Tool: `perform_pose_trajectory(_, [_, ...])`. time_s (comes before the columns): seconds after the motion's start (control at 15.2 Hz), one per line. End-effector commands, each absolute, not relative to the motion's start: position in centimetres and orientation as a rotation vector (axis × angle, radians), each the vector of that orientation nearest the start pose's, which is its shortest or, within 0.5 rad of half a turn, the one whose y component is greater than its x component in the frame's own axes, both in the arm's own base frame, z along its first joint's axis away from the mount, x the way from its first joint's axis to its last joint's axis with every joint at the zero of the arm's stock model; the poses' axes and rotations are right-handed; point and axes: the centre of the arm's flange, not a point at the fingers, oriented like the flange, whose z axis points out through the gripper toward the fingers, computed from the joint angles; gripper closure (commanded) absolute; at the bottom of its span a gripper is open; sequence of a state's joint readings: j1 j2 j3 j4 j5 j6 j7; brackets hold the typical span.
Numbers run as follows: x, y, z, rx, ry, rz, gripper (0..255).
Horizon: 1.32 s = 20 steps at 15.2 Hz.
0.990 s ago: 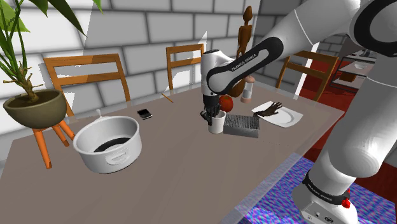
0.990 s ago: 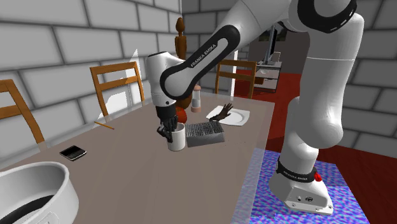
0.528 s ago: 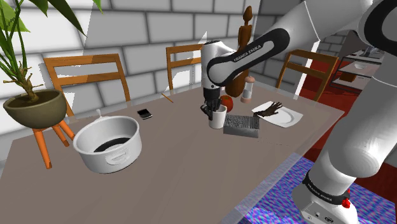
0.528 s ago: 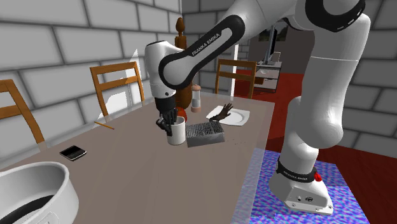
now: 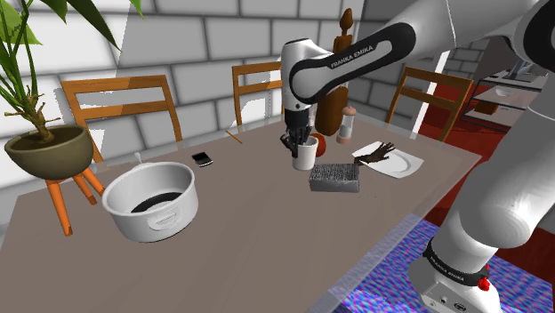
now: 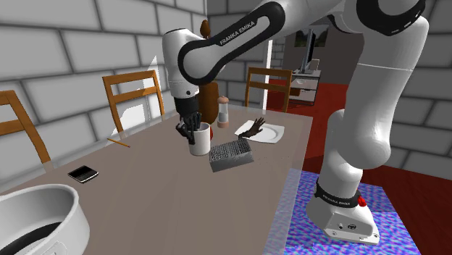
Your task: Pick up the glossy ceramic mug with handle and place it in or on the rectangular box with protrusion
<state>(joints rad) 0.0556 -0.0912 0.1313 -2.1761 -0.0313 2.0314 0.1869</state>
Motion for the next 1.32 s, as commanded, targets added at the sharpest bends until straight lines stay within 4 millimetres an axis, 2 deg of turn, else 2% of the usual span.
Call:
perform_pose_trajectory(0.0, [50.1,9.3,43.6,-3.19,-0.022,0.074,255])
perform_pose_trajectory(1.06, [50.1,9.3,51.8,-3.19,-0.022,0.074,255])
perform_pose_trajectory(1.25, [46.8,7.3,52.2,-3.19,-0.022,0.074,255])
